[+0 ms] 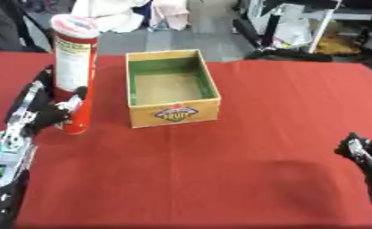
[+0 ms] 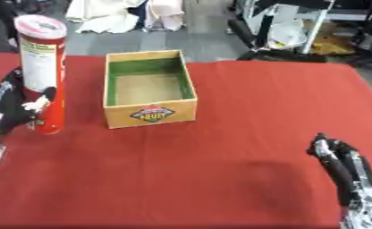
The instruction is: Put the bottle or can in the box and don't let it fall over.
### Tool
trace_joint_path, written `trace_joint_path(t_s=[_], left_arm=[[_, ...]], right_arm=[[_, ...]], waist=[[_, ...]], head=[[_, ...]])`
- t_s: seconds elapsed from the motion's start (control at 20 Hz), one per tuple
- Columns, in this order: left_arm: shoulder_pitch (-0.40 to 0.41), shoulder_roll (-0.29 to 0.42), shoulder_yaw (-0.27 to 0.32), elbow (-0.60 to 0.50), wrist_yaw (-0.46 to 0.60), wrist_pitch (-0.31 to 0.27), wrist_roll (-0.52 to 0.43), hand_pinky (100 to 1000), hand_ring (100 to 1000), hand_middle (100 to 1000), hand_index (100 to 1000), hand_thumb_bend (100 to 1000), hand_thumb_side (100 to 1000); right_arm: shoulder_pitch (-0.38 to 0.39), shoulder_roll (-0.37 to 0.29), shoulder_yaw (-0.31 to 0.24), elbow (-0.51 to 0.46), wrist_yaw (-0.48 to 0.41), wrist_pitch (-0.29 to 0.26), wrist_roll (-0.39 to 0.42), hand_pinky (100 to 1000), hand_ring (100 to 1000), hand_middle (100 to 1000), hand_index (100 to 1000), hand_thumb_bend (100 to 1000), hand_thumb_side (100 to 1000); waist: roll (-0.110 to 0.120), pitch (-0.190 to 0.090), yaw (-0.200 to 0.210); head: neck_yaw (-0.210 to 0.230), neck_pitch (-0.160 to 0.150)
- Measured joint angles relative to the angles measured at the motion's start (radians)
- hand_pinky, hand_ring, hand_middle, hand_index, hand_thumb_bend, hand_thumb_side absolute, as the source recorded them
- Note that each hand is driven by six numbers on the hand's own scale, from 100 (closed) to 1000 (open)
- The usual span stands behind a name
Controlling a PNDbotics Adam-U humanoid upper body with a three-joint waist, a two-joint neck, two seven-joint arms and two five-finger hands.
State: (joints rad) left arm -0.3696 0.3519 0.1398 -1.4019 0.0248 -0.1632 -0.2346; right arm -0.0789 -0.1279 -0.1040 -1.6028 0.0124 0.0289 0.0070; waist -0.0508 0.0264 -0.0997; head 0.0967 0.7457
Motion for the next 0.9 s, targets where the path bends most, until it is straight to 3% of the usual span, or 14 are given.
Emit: trace_joint_path(t_s=[0.4, 0.8, 0.85, 0.9], left_arm=[[-0.179, 0.005, -0.042, 0.073, 0.045, 0.006, -0.002, 1000, 944, 825, 427, 100, 248], [-0.363, 0.026, -0.107, 0.261, 0.034, -0.006, 0.023, 1000, 968, 874, 437, 100, 231], [-0.382, 0.026, -0.113, 0.29, 0.026, -0.01, 0.027, 1000, 971, 878, 437, 100, 225], [-0.398, 0.026, -0.119, 0.322, 0.015, -0.013, 0.03, 1000, 971, 878, 439, 100, 156]], right_arm=[[0.001, 0.0, 0.008, 0.002, 0.0, 0.0, 0.009, 806, 623, 519, 555, 100, 515], [0.0, 0.0, 0.024, 0.007, -0.001, 0.001, 0.024, 806, 623, 519, 555, 100, 519], [0.0, 0.0, 0.026, 0.008, -0.001, 0.0, 0.027, 806, 623, 519, 555, 100, 519], [0.0, 0.0, 0.029, 0.008, -0.001, 0.0, 0.03, 806, 623, 519, 555, 100, 519]], waist=[[-0.008, -0.001, -0.027], [-0.009, 0.001, -0.079], [-0.01, 0.002, -0.086], [-0.01, 0.003, -0.093]], head=[[0.017, 0.0], [0.04, -0.001], [0.043, -0.002], [0.045, -0.002]])
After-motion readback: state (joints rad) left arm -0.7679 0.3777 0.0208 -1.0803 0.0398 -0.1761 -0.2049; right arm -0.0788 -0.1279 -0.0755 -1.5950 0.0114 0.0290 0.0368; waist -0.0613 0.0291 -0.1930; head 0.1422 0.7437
